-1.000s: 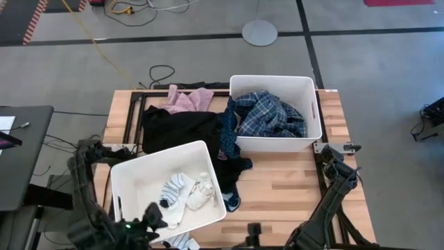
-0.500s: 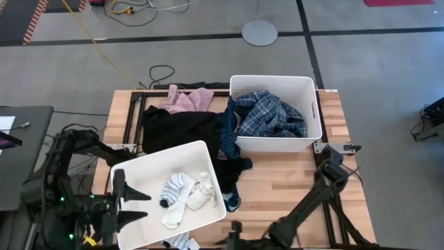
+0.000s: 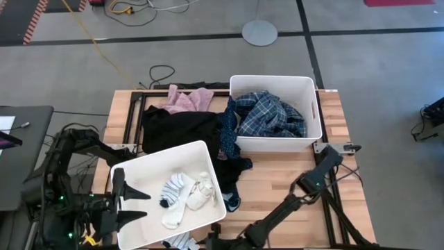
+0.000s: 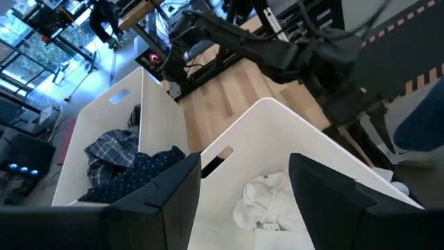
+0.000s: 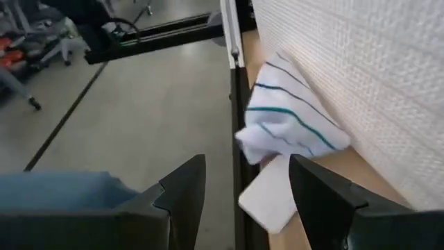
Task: Sort clothes
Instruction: Put the striped sock into the bottom laundry bin
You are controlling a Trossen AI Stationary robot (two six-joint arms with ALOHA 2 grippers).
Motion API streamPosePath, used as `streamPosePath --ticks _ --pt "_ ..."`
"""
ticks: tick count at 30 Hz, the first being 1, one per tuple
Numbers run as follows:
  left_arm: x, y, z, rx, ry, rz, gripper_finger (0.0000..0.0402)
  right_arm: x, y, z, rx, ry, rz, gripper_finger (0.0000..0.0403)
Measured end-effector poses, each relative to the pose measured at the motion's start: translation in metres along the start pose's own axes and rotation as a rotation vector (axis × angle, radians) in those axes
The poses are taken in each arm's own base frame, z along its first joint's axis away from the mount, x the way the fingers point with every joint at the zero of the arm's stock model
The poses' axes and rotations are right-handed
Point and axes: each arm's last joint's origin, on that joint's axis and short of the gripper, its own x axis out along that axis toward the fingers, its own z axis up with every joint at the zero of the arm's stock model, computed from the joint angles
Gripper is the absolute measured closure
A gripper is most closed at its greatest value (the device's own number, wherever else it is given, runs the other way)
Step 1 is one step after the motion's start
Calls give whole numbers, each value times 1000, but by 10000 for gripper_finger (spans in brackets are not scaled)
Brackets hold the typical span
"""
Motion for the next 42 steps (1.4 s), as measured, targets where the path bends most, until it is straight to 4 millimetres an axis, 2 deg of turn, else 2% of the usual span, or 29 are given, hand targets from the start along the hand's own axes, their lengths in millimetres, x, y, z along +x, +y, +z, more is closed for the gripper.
streamPosePath --ticks 4,7,13,18,25,30,34,39,42 --pt "4 -5 -3 7 18 -2 187 14 1 -2 -47 -19 -87 181" --pt "7 -10 -6 10 39 -17 187 20 3 5 -57 -57 -113 187" --pt "10 -14 -8 5 56 -27 187 28 -10 12 -65 -57 -171 203" --pt "10 -15 -8 -2 58 -27 187 34 -19 16 -54 -20 -120 210" --pt "10 -15 -8 6 57 -27 187 36 -19 17 -54 3 -59 211" --pt "10 -15 -8 8 57 -26 187 45 -23 3 -38 -10 -51 217" --pt "10 -15 -8 0 57 -26 187 51 -28 -8 -20 -1 -54 262" --pt "10 -15 -8 -13 57 -26 187 48 -22 -6 -97 -29 -33 383" --pt "10 -15 -8 -19 57 -25 187 42 -15 4 -124 -58 -23 392"
